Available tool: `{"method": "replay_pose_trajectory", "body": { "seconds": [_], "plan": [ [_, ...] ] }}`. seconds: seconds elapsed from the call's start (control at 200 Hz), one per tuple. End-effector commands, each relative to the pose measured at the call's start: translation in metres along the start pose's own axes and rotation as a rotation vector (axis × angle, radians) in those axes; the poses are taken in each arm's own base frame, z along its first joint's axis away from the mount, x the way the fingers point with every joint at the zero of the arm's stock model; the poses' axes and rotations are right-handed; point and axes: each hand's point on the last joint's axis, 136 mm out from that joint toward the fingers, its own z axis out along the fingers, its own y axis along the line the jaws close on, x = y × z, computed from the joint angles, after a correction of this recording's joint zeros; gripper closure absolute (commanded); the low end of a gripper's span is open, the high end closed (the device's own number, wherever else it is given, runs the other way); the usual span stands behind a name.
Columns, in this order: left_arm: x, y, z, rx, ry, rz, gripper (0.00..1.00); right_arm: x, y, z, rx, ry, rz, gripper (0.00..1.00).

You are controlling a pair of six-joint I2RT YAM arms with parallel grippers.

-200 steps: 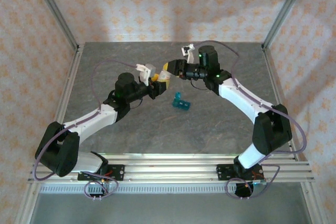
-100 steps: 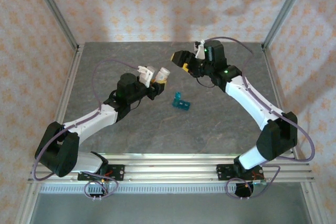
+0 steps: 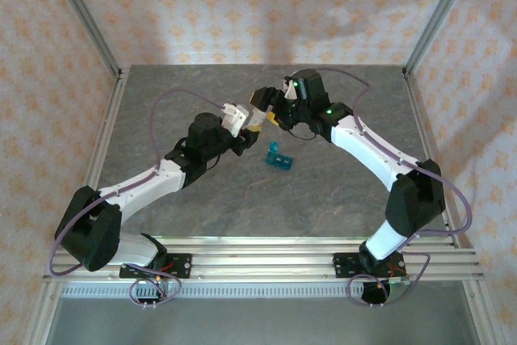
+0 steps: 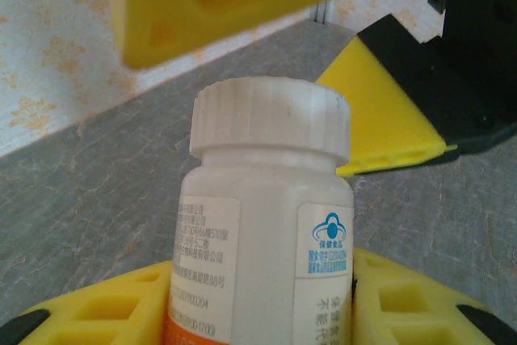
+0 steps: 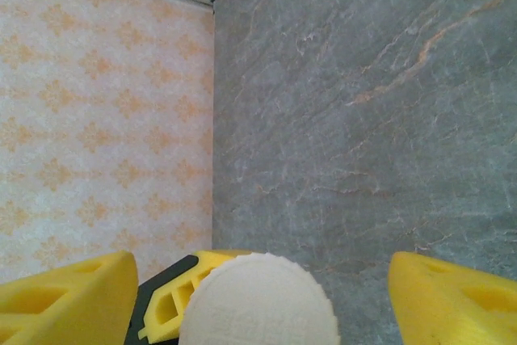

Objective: Sort the pills into containers

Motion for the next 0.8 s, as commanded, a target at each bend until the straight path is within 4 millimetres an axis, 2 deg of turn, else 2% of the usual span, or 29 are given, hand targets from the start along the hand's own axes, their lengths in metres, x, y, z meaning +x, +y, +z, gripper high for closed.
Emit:
{"method": "replay_pose_trajectory", "body": {
  "seconds": [0.0, 0.085, 0.3, 0.465, 0.621, 0.696, 0.796],
  "plan": [
    [-0.014, 0.001, 0.003, -0.015, -0.028, 0.032, 1.00, -0.006, 0.013, -0.004, -0.021, -0.029, -0.009, 0.23],
    [-0.014, 0.001, 0.003, -0.017, -0.029, 0.031, 1.00, -0.004, 0.013, -0.003, -0.023, -0.026, -0.012, 0.29],
    [-0.016, 0.002, 0.003, -0.019, -0.039, 0.019, 1.00, 0.002, 0.010, -0.002, -0.026, -0.010, -0.012, 0.51],
    [-0.020, 0.001, 0.003, -0.015, -0.052, -0.002, 1.00, 0.004, 0.006, -0.004, -0.019, -0.012, -0.040, 0.61],
    [-0.027, -0.006, -0.001, 0.046, -0.074, -0.043, 1.00, -0.006, 0.008, -0.009, -0.055, -0.042, -0.156, 0.63],
    [-0.035, -0.013, -0.006, 0.118, -0.097, -0.086, 1.00, -0.012, 0.015, -0.016, -0.141, -0.050, -0.243, 0.62],
    [-0.047, -0.023, -0.014, 0.236, -0.146, -0.161, 1.00, -0.015, 0.016, -0.024, -0.220, -0.043, -0.328, 0.61]
  ]
}}
